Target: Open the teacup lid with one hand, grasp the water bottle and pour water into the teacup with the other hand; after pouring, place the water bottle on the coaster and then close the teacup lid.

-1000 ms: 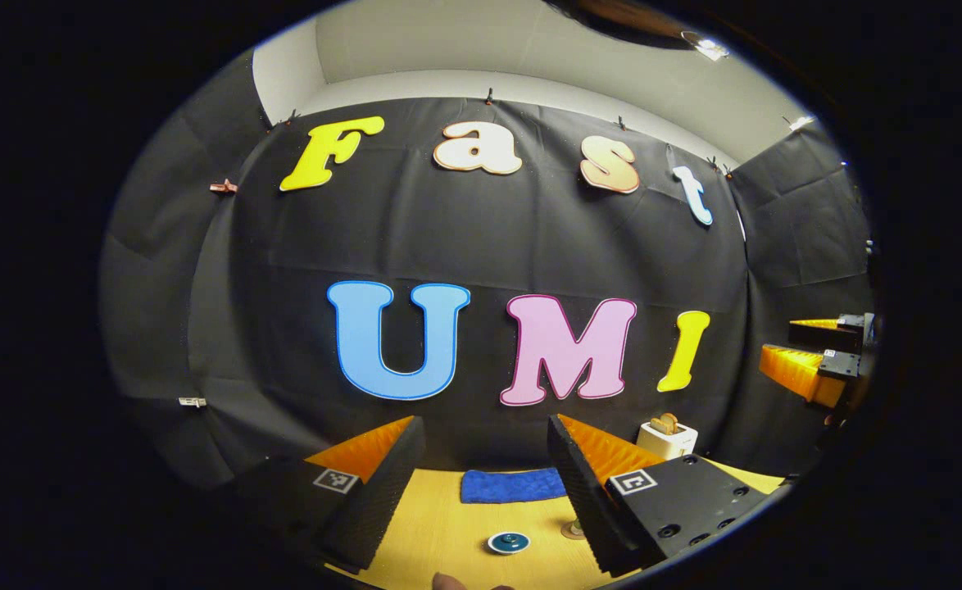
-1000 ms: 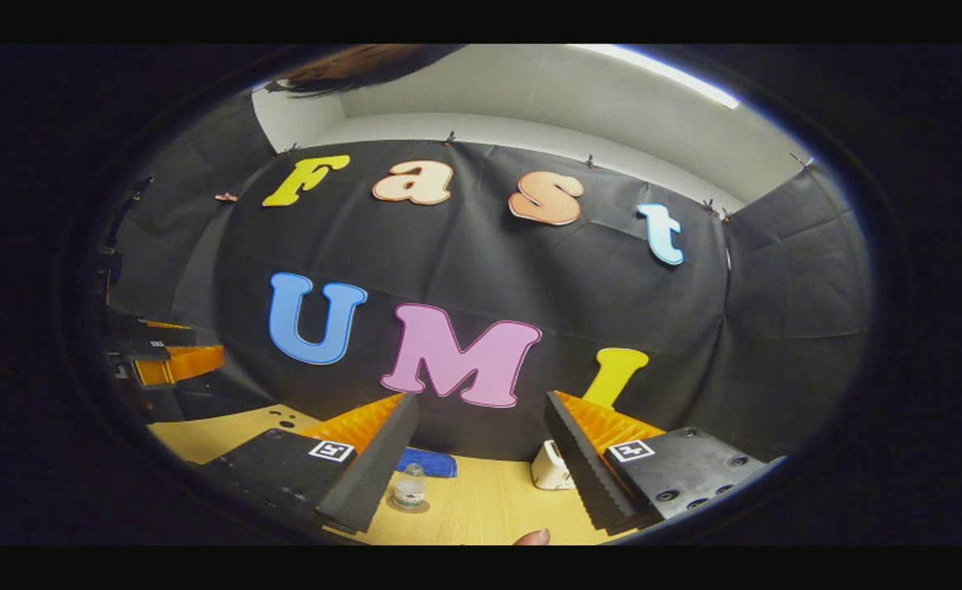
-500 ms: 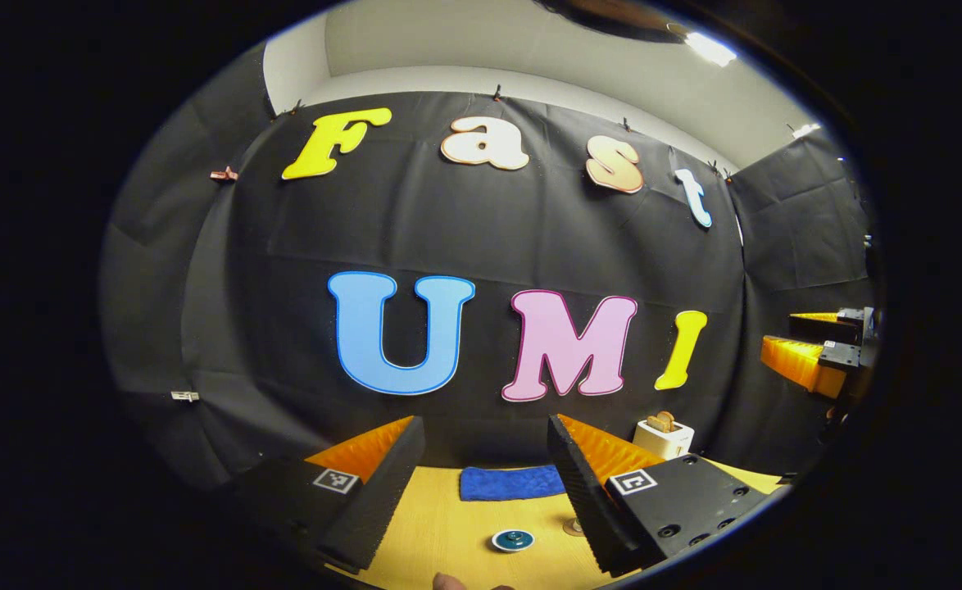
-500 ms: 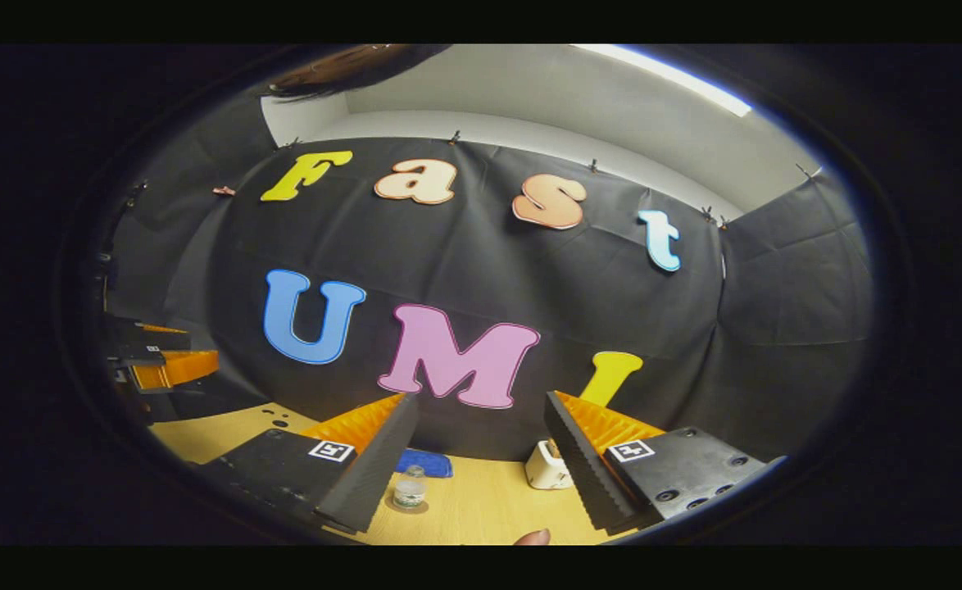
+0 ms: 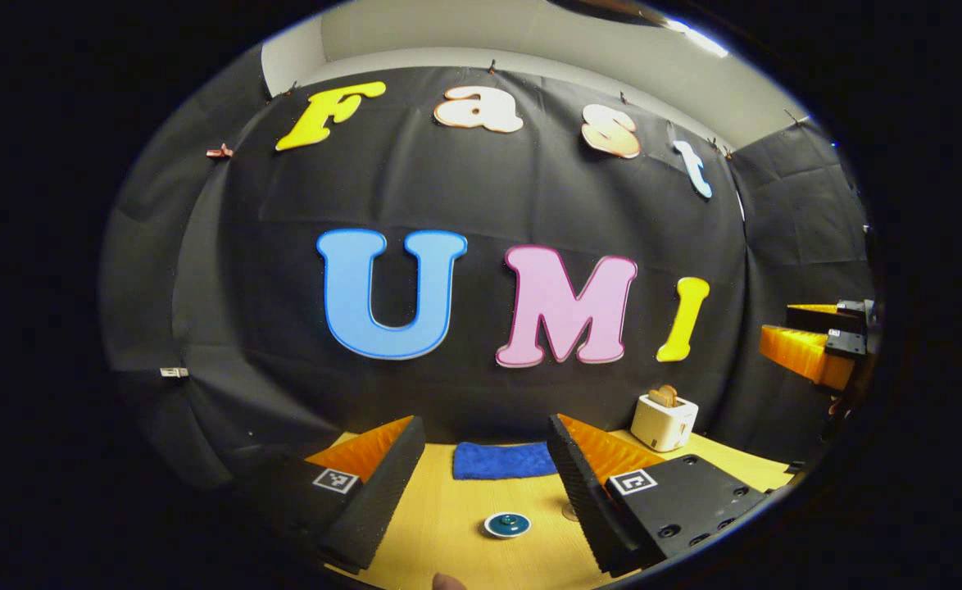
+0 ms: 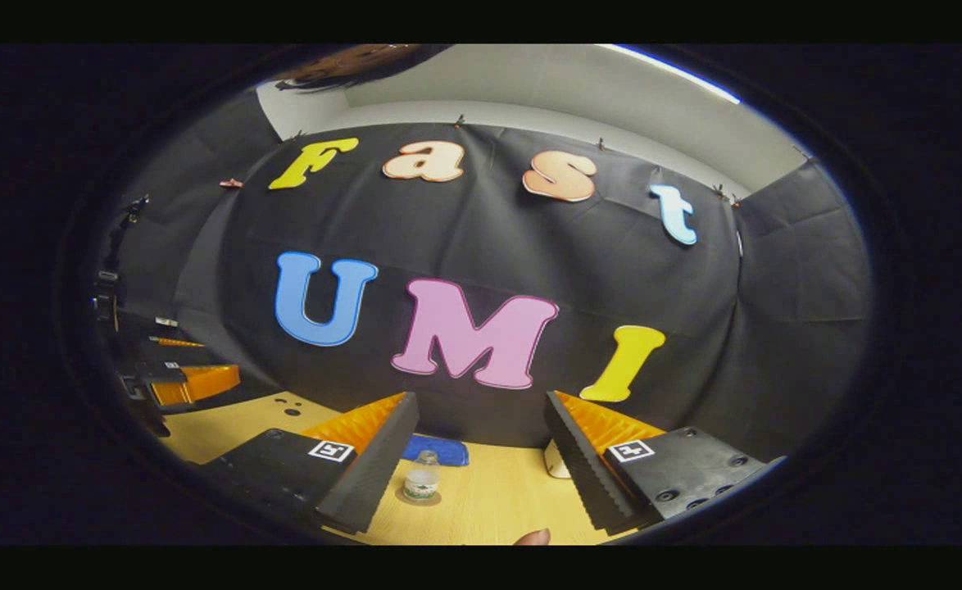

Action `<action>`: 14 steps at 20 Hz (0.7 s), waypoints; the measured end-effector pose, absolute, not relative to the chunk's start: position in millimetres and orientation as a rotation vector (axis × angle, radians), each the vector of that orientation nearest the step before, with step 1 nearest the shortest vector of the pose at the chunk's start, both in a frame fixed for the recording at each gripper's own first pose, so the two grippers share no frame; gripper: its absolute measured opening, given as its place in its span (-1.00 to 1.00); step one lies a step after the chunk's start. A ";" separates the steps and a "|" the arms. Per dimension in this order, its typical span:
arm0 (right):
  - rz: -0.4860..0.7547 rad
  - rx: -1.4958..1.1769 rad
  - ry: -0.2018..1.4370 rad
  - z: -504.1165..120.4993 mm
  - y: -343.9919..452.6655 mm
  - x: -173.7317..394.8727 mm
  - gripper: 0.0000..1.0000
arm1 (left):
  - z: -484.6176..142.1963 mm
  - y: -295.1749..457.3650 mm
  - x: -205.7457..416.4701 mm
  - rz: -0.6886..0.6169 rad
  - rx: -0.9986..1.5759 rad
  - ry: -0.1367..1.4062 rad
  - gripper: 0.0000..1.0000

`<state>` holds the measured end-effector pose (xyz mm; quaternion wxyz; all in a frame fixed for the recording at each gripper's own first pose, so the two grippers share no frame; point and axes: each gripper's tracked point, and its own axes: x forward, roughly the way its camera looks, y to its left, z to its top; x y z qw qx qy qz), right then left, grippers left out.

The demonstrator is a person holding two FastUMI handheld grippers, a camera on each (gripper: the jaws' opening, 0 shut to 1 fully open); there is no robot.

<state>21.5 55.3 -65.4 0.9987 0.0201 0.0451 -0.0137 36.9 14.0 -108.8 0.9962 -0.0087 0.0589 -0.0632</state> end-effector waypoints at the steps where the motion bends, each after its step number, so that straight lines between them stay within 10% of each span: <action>1: -0.018 0.044 0.103 -81.7 57.9 25.8 0.93 | -128.7 9.0 41.2 -0.130 -0.013 0.131 0.90; 14: 0.042 0.085 0.128 -244.4 102.2 88.9 0.93 | -365.3 -29.3 125.1 -0.087 0.029 0.280 0.75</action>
